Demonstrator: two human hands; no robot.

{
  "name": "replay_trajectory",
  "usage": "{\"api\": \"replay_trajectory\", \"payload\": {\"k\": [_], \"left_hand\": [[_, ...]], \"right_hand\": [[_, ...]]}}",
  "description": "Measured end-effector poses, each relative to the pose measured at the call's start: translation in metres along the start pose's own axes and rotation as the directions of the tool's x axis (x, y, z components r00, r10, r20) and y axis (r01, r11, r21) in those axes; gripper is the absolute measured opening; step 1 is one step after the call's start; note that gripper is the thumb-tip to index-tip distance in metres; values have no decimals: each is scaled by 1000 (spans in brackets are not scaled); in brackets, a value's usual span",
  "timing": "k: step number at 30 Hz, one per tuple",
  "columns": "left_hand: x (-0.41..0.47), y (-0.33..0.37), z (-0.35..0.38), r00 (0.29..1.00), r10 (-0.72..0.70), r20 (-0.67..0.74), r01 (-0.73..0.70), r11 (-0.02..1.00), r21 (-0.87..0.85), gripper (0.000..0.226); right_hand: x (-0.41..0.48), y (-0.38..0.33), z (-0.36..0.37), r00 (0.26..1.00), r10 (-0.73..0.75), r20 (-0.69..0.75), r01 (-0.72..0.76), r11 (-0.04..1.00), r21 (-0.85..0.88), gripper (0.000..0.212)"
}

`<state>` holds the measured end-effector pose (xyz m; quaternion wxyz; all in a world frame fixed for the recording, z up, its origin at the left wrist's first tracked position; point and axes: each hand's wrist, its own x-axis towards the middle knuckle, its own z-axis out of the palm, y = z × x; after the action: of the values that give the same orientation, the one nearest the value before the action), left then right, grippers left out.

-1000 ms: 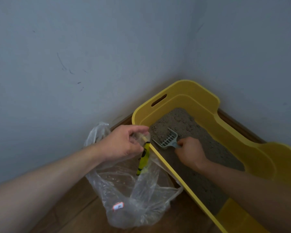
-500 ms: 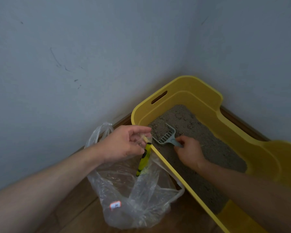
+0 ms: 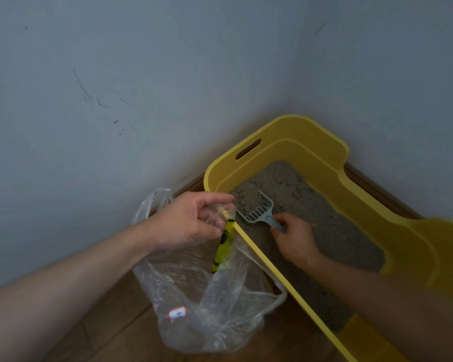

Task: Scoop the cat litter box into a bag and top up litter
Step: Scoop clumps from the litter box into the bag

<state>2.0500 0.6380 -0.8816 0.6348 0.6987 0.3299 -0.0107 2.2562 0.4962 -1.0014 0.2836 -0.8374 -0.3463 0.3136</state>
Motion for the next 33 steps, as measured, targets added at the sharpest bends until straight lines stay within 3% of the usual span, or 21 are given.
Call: {"api": "replay_trajectory", "payload": {"k": [25,33], "left_hand": [[-21,11,4,998,43,-46,-37,992,123,63],[-31,15,6,995,80,-58,-62,962,267,64]], "right_hand": [[-50,-2,-41,994,-96,-53,93,994,-55,28],[-70,-5,-54,993,-98,-64,95,994,-59,33]]}}
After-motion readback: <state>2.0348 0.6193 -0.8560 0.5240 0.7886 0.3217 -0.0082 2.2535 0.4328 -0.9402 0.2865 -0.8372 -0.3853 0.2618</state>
